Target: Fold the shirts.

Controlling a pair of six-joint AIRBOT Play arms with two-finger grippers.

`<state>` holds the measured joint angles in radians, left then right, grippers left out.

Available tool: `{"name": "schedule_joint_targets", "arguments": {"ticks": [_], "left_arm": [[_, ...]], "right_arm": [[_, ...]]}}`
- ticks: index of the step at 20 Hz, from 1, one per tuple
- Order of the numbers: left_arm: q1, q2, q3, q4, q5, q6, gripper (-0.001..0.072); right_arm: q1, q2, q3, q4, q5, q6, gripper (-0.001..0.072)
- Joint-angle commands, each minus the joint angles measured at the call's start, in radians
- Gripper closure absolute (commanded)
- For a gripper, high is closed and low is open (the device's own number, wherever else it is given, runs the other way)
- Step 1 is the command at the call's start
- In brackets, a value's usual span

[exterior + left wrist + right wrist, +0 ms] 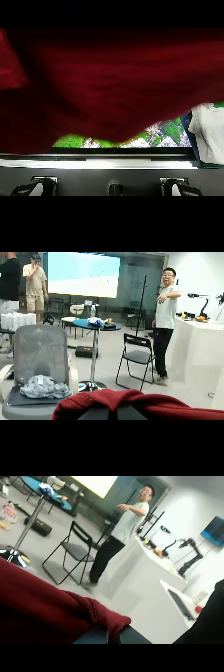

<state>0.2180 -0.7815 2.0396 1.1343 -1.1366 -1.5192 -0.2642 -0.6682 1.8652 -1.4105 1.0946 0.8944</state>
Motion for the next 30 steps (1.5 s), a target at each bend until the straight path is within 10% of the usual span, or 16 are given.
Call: {"name": "schedule_joint_targets", "arguments": {"ticks": [1,7,14,20,30], "left_arm": [[0.0,-0.056,-0.001,0.004,-0.13,-0.003,0.0679],[-0.04,-0.381,-0.307,0.003,-0.281,0.082,0.0679],[-0.116,-0.833,-0.587,-0.029,0.061,0.129,0.0678],[-0.119,-0.955,-0.472,-0.053,0.23,0.131,0.0678],[-0.12,-0.897,-0.557,0.106,-0.435,0.099,0.0679]], "right_arm": [[0.001,-0.07,0.001,-0.015,0.168,0.03,0.0667],[0.003,-0.59,-0.059,0.056,0.493,0.003,0.067],[0.132,-1.128,-0.142,0.035,0.095,0.11,0.0667],[0.131,-1.152,-0.142,0.038,-0.191,0.299,0.0668],[0.131,-1.069,-0.259,-0.019,0.482,0.092,0.0667]]}}
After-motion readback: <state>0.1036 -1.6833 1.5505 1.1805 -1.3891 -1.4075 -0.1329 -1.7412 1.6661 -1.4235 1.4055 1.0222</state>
